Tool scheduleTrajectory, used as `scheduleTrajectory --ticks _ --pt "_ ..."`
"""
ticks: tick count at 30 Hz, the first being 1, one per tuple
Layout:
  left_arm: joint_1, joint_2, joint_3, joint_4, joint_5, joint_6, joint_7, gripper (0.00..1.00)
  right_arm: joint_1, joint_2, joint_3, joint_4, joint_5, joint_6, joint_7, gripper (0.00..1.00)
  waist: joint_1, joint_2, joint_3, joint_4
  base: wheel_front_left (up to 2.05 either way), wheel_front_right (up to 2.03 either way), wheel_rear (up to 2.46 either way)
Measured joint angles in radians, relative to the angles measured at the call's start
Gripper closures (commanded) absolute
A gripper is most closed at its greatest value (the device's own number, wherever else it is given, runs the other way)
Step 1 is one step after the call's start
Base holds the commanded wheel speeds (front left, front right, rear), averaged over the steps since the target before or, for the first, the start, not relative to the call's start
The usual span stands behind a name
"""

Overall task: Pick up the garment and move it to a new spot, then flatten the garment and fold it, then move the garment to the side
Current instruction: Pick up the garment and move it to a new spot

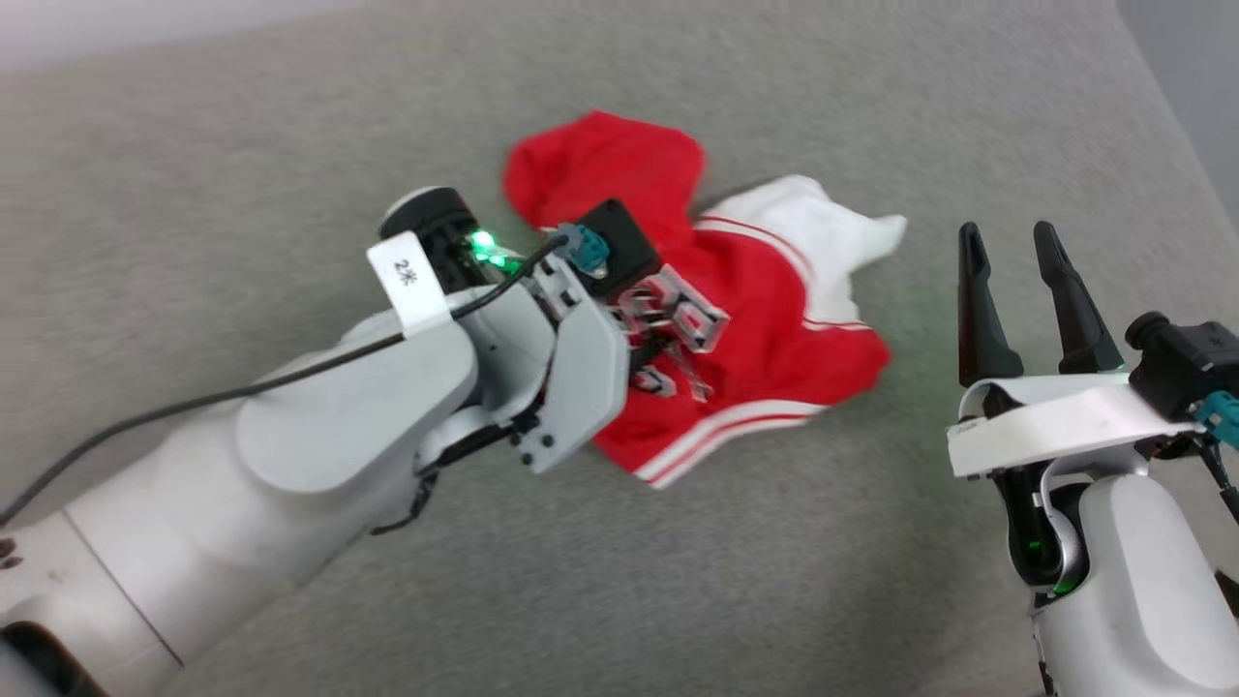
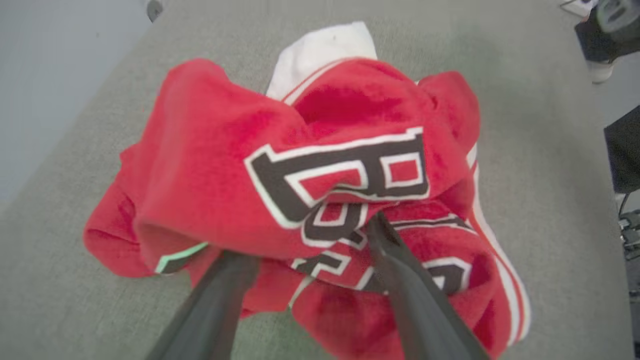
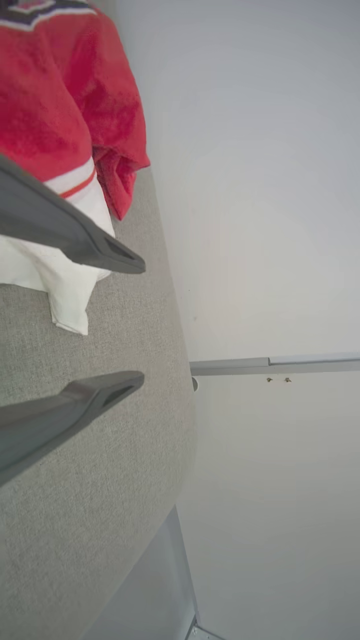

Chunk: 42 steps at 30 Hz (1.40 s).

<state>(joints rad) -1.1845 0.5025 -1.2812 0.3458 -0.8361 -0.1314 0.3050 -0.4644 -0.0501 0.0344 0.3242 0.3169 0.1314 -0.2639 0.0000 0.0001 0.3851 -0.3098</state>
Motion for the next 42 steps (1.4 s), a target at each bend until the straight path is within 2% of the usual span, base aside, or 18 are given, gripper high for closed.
scheduleTrajectory --ticks 4,8,13,16,21,24,25,28,32,36,42 --pt "0.004 -0.011 0.000 -0.027 -0.056 0.000 -0.044 0.00 0.013 0.000 -0.009 0.015 -0.031 0.000 0.000 0.00 0.0000 0.0000 -0.041 0.054 0.00 0.00 0.00" --pt "0.032 0.008 0.000 -0.009 -0.093 0.000 -0.124 0.00 0.028 0.000 -0.024 0.027 -0.062 0.000 0.000 0.00 0.0000 -0.0001 -0.084 0.104 0.00 0.00 0.00" --pt "0.127 0.037 0.007 0.089 -0.192 0.000 -0.288 0.00 0.068 -0.010 -0.040 0.044 -0.092 0.000 0.000 0.00 0.0000 0.0000 -0.135 0.159 0.00 0.00 0.00" --pt "0.196 0.042 0.014 0.161 -0.232 0.000 -0.385 0.00 0.088 -0.037 -0.055 0.053 -0.102 0.000 0.000 0.00 0.0000 0.0000 -0.160 0.194 0.00 0.00 0.00" --pt "0.333 0.017 0.049 0.290 -0.288 0.000 -0.540 0.00 0.148 -0.086 -0.103 0.059 -0.115 0.000 0.000 0.00 0.0000 0.0000 -0.205 0.263 0.00 0.00 0.00" --pt "0.394 0.005 0.099 0.329 -0.303 0.000 -0.562 0.00 0.183 -0.102 -0.124 0.057 -0.118 0.000 0.000 0.00 0.0000 0.0000 -0.229 0.295 0.00 0.00 0.00" --pt "0.414 0.003 0.123 0.339 -0.302 0.002 -0.565 0.00 0.195 -0.106 -0.128 0.056 -0.118 0.000 0.000 0.00 0.0000 0.0000 -0.237 0.304 0.00 0.00 0.00" --pt "0.479 -0.002 0.272 0.323 -0.270 0.015 -0.569 0.00 0.229 -0.113 -0.136 0.053 -0.122 0.000 0.000 0.00 0.0000 0.0000 -0.264 0.330 0.00 0.00 0.00" --pt "0.611 0.001 0.465 0.268 -0.166 0.043 -0.569 0.00 0.261 -0.123 -0.144 0.047 -0.122 0.000 0.000 0.00 0.0000 0.0000 -0.301 0.355 0.00 0.00 0.00" --pt "0.744 0.003 0.653 0.184 -0.028 0.095 -0.569 0.00 0.297 -0.128 -0.149 0.045 -0.122 0.000 0.000 0.00 0.0000 0.0000 -0.340 0.367 0.00 0.00 0.00" --pt "0.945 -0.015 0.879 0.047 0.143 0.118 -0.569 0.00 0.315 -0.125 -0.156 0.026 -0.117 0.000 0.000 0.00 0.0000 0.0000 -0.388 0.364 0.00 0.00 0.00"
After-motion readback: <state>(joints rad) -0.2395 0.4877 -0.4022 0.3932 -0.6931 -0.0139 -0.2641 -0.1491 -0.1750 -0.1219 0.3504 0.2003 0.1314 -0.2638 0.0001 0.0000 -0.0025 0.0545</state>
